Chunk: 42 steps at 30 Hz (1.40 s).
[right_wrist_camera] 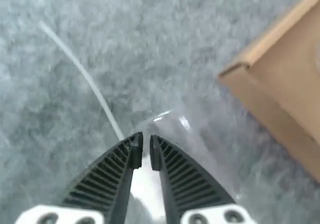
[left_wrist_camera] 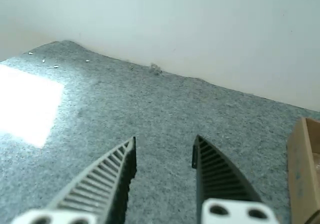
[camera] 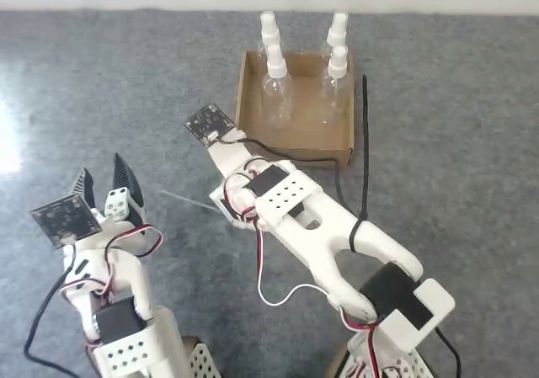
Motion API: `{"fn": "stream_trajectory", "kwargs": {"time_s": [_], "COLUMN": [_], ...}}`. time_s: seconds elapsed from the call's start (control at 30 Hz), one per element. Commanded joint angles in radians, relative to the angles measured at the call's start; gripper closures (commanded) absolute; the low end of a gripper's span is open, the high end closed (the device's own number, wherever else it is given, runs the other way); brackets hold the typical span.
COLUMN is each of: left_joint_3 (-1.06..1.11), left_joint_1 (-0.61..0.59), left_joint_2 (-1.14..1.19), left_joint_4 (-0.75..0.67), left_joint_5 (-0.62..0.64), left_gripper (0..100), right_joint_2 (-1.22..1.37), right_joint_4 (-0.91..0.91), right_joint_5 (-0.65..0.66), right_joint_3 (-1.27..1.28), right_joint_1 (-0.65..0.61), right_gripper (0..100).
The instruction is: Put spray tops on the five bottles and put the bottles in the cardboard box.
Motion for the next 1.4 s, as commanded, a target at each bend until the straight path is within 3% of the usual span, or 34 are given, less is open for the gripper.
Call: {"fn": "stream_trajectory", "kwargs": {"time_s": [0.0,0.43,0.63,0.93,1.23,1.37], "left_joint_3": [-0.008,-0.008,-0.008,-0.008,-0.008,-0.008], "left_joint_1": [-0.002,-0.002,-0.002,-0.002,-0.002,-0.002], "left_joint_2": [-0.020,-0.020,-0.020,-0.020,-0.020,-0.020], "left_joint_4": [-0.035,-0.035,-0.035,-0.035,-0.035,-0.035], "left_joint_5": [-0.008,-0.008,-0.008,-0.008,-0.008,-0.008], "left_gripper": [83,83,83,83,83,83], "right_joint_2": [-0.033,-0.231,-0.260,-0.255,-0.134,-0.073], "right_joint_4": [0.068,0.239,0.234,0.067,-0.236,-0.252], "right_joint_5": [0.023,0.023,0.023,0.023,0.026,0.117], "right_joint_3": [-0.034,-0.031,-0.029,-0.021,0.068,0.066], "right_joint_1": [0.028,0.079,0.081,0.096,0.087,0.090], "right_gripper": [98.2,98.2,98.2,98.2,98.2,98.3]}}
